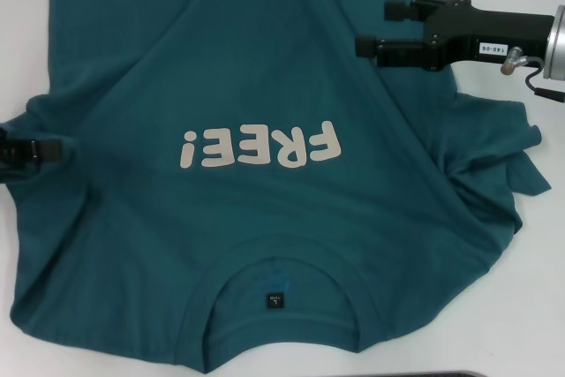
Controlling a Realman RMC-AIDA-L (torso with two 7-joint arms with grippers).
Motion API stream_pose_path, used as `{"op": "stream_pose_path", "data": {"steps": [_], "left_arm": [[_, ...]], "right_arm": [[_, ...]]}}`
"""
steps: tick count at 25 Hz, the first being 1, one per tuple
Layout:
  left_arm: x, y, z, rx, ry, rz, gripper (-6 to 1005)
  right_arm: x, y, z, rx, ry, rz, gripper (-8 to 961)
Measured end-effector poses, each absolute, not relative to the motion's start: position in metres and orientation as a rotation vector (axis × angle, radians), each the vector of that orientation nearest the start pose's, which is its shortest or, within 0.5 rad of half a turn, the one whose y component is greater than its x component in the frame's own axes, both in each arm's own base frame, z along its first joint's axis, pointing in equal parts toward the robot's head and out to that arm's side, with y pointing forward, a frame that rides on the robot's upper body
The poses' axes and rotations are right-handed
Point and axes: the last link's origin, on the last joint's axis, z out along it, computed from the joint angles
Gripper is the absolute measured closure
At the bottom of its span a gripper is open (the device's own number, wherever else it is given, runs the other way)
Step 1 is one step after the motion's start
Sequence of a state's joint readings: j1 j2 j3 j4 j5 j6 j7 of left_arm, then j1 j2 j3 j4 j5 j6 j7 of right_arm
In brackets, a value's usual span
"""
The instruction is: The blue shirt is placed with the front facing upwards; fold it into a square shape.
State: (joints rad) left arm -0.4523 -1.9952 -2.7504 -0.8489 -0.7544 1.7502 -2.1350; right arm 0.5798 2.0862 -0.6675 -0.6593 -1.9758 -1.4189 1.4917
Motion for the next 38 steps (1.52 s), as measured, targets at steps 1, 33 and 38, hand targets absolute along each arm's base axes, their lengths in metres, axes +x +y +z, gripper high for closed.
{"op": "stream_pose_path", "data": {"steps": [1,33,38], "left_arm": [[-0.332,0.291,0.077,-2.316,-1.705,-0.491,879],[-0.338,0.294,0.089,-2.209,-1.633,-0.543,128],[-0.354,0.282,0.095,-2.126,-1.680,-0.528,65]], "right_arm": [[0.254,0.361,0.003,-2.586,0.744,0.700,26],[0.252,0.363,0.005,-2.583,0.725,0.699,29],[0.252,0.364,0.005,-2.581,0.723,0.699,29]]}}
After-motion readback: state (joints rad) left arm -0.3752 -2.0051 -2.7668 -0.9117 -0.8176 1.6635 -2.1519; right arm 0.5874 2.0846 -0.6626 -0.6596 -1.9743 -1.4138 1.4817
